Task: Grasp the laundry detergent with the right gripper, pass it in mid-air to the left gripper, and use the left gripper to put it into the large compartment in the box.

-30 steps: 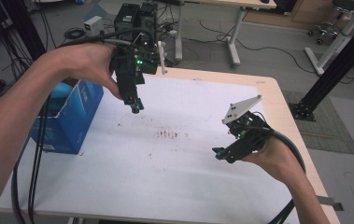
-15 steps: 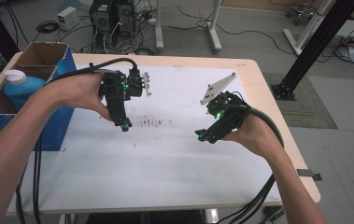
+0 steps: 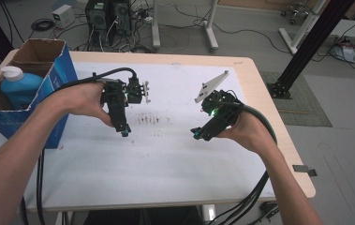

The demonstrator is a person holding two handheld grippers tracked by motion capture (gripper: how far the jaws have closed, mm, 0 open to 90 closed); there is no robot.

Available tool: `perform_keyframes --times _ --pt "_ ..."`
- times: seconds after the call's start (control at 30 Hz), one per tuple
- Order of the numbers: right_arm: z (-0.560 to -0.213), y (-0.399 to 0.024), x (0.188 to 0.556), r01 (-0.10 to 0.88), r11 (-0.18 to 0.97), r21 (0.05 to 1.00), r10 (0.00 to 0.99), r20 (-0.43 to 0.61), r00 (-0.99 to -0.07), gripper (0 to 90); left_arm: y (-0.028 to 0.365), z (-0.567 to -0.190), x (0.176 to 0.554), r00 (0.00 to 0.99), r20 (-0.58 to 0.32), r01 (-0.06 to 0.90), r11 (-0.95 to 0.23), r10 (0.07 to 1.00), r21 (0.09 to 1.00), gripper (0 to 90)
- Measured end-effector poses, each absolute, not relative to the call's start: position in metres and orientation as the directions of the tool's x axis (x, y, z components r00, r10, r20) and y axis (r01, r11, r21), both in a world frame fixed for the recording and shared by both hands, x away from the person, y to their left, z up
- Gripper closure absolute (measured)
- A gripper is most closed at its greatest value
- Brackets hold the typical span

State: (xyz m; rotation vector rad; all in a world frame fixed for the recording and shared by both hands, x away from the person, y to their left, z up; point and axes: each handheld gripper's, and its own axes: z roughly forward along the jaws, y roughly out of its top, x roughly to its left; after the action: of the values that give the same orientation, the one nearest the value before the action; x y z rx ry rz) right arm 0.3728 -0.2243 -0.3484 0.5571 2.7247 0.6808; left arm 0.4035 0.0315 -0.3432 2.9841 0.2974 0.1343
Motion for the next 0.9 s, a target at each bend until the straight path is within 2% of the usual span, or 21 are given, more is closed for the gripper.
perform_keyframes --times 0.9 --pt "-0.3486 -0.2281 0.3719 0.298 0.813 0.499 0.43 -0.171 -0.886 13.1 0.0329 -0.3435 0.4002 0.977 0.065 0.191 -0.97 0.202 0.148 16.1"
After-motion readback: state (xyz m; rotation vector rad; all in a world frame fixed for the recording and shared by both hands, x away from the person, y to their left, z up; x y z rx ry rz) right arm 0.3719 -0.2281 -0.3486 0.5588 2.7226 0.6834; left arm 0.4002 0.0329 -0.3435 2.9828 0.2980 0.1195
